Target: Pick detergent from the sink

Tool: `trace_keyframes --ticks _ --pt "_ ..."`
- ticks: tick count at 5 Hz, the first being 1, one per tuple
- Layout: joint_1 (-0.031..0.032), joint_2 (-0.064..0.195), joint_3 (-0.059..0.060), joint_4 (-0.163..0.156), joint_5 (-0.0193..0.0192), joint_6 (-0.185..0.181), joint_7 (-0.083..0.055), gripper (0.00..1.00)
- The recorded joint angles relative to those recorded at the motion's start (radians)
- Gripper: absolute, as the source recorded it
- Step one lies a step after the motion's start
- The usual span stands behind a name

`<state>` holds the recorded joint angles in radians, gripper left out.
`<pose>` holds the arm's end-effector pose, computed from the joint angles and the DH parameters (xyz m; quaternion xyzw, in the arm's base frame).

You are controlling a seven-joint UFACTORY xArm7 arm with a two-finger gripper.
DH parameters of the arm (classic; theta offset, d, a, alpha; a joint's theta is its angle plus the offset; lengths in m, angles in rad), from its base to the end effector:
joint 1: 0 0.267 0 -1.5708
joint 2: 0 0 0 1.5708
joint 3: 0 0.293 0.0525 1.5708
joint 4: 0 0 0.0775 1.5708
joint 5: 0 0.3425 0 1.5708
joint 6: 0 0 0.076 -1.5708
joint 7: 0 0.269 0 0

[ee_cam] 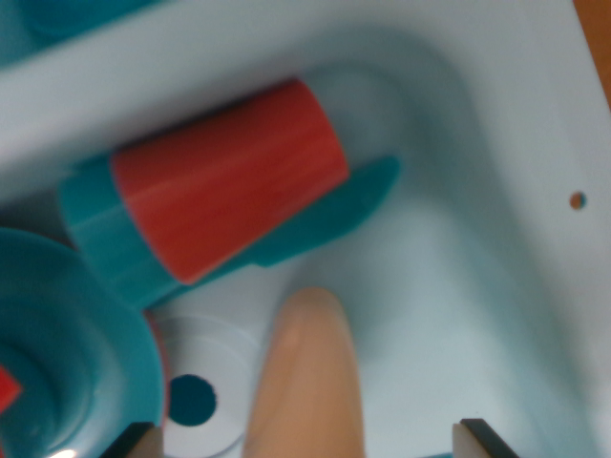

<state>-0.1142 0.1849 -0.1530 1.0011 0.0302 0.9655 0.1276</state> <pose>0.4283 -0.1156 0.0908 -0.9761 0.2046 0.0734 0.0028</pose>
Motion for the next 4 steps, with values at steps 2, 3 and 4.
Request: trace_keyframes --ticks 2,3,4 --pt "-0.0039 0.004 -0.003 -0.016 0.0001 -0.017 0.004 0.00" --pt "-0.0060 0.007 -0.005 -0.025 0.0001 -0.026 0.006 0.00" --pt "-0.0060 0.007 -0.005 -0.025 0.0001 -0.026 0.006 0.00"
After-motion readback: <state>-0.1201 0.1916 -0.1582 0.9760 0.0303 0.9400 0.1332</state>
